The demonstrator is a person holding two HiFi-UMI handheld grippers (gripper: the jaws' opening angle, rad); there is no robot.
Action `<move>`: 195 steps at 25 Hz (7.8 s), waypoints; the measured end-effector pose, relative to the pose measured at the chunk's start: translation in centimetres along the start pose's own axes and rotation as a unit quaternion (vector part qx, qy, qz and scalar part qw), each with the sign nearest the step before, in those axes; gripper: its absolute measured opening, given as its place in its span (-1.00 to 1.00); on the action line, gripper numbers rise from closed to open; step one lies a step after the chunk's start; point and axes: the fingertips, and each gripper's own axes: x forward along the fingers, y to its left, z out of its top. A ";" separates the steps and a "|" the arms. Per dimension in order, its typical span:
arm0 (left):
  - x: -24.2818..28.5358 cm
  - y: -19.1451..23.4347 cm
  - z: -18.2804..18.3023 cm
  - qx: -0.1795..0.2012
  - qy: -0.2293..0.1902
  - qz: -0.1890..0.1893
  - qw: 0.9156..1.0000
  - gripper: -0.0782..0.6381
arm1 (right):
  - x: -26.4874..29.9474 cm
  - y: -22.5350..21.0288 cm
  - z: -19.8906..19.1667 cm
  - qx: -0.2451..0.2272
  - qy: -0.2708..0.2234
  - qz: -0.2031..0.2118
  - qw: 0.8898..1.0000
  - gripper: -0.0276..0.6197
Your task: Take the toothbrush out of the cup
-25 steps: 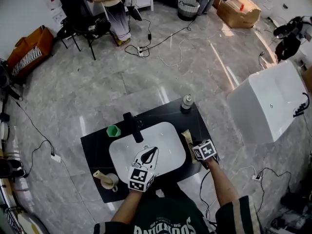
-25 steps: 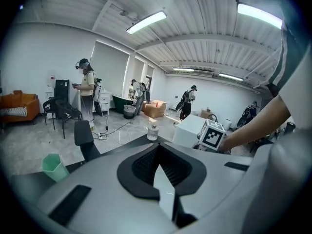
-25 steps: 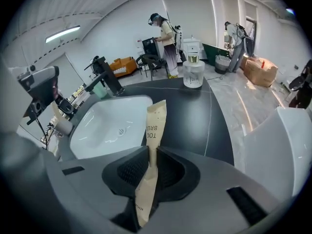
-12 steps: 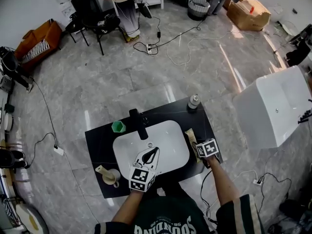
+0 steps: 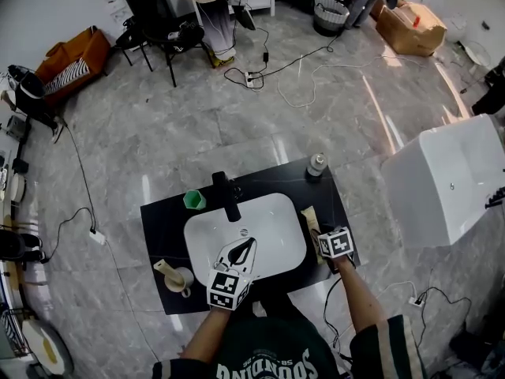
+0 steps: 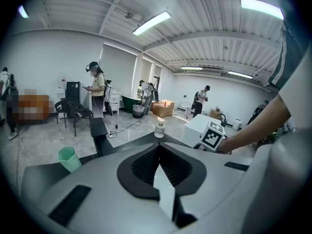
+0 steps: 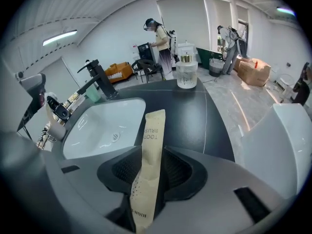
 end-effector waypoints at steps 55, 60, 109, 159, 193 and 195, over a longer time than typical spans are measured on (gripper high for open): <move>-27.8 13.4 -5.2 -0.013 -0.097 0.104 0.990 -0.75 | -4.2 38.5 6.8 -0.157 -0.227 0.079 0.958 -0.76; -31.5 16.0 -7.2 -0.027 -0.100 0.133 0.986 -0.75 | -2.7 43.0 6.8 -0.181 -0.224 0.101 0.952 -0.76; -42.6 21.1 -13.6 -0.074 -0.099 0.239 0.963 -0.75 | 6.8 55.3 3.6 -0.153 -0.190 0.056 0.968 -0.25; -23.6 10.6 -4.1 0.004 -0.084 0.048 0.995 -0.75 | -10.1 35.4 9.5 -0.030 -0.340 0.004 0.940 -0.50; -1.5 -1.0 4.8 0.042 -0.048 -0.028 0.998 -0.75 | -16.1 -1.4 3.0 0.016 -0.193 -0.081 0.978 -0.52; -0.6 -1.5 5.1 0.043 -0.047 -0.029 0.998 -0.75 | -15.1 -1.7 2.1 -0.022 -0.155 -0.076 0.985 -0.52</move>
